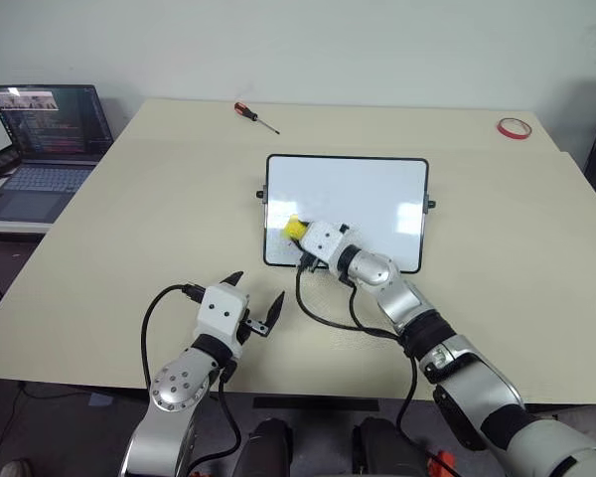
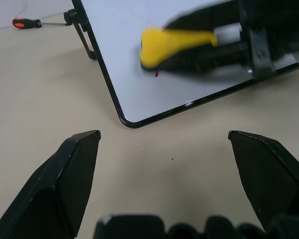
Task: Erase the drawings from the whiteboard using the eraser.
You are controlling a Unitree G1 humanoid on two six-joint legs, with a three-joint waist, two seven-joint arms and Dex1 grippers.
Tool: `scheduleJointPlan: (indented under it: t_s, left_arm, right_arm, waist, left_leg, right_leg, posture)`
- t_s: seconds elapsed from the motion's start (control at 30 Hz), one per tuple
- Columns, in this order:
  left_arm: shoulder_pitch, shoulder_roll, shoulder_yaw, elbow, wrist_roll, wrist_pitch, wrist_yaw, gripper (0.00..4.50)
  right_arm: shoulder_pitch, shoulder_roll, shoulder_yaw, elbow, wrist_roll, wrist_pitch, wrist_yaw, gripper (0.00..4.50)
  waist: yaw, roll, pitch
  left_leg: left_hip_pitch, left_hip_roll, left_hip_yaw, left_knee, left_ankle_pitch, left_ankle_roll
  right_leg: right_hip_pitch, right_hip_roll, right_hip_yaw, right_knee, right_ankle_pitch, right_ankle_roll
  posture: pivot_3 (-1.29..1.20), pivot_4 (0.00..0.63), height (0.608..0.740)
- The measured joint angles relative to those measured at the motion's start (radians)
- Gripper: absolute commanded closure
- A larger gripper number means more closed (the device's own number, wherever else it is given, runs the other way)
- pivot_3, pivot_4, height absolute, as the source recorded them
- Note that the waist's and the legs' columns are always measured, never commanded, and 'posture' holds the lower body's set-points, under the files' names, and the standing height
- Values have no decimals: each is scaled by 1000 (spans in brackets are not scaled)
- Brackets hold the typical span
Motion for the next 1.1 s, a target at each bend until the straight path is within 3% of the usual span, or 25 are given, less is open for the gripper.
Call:
scheduleJointPlan:
  t_s: [0.3, 0.43, 0.57, 0.83, 1.1]
  left_arm:
    - [-9, -8, -12, 1, 1, -7, 0, 0]
    - [-28, -8, -25, 6, 0, -15, -5, 0]
    - [-82, 4, -25, 43, -14, -33, -35, 0]
    - [-281, 69, -30, 181, -120, -110, -238, 0]
    - [-521, 57, -160, 476, -193, -323, -599, 0]
  right_arm:
    - [24, -20, 2, -47, 4, 51, 52, 3318]
    - [41, -29, -106, -118, 63, 66, -1, 3318]
    - [144, -53, -169, -332, 182, 110, 59, 3318]
    - [390, -239, -337, -975, 329, 538, 84, 3318]
    - [598, -312, -600, -1303, 312, 1039, -94, 3318]
  waist:
    - [3, 0, 0]
    - [6, 0, 0]
    - [4, 0, 0]
    - [6, 1, 1]
    - [6, 1, 1]
  left_leg:
    - [0, -1, -1, 0, 0, 0]
    - [-1, -1, -2, 1, 0, 0]
    - [-2, 0, -2, 0, 0, 0]
    - [-2, -1, -1, 0, 0, 0]
    - [-2, -2, 0, 0, 0, 0]
  right_leg:
    - [1, 0, 0, 0, 0, 0]
    - [1, 0, 0, 0, 0, 0]
    - [0, 0, 0, -1, 0, 0]
    - [0, -1, -1, -2, 0, 1]
    - [-1, 2, -1, -1, 0, 1]
  posture:
    - [0, 150, 740]
    - [0, 150, 740]
    - [0, 150, 740]
    - [0, 150, 740]
    - [0, 150, 740]
